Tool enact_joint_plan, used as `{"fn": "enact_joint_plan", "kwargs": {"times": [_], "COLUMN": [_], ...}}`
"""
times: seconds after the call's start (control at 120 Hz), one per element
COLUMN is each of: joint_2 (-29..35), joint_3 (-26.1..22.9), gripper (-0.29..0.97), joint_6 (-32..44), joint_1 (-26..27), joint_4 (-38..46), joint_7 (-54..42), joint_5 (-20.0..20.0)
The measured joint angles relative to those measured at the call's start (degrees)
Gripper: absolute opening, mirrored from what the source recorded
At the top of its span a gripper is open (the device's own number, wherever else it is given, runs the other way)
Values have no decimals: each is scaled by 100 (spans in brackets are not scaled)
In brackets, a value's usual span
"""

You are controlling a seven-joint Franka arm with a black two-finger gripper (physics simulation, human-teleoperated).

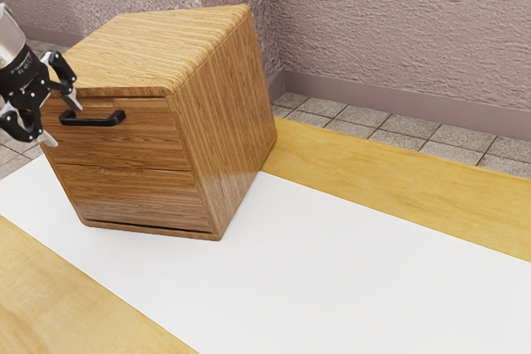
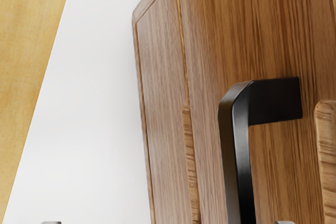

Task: Pull the drawer handle with one arm to open the drawer

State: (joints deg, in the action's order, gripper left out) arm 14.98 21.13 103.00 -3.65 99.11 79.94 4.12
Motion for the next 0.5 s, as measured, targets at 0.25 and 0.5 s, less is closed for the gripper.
{"fn": "enact_joint_plan", "kwargs": {"times": [0.25, 0.5], "joint_2": [-42, -171], "joint_3": [43, 57], "gripper": [48, 48], "joint_6": [106, 213], "joint_1": [-75, -69], "joint_4": [35, 36], "joint_7": [31, 51], "joint_5": [22, 10]}}
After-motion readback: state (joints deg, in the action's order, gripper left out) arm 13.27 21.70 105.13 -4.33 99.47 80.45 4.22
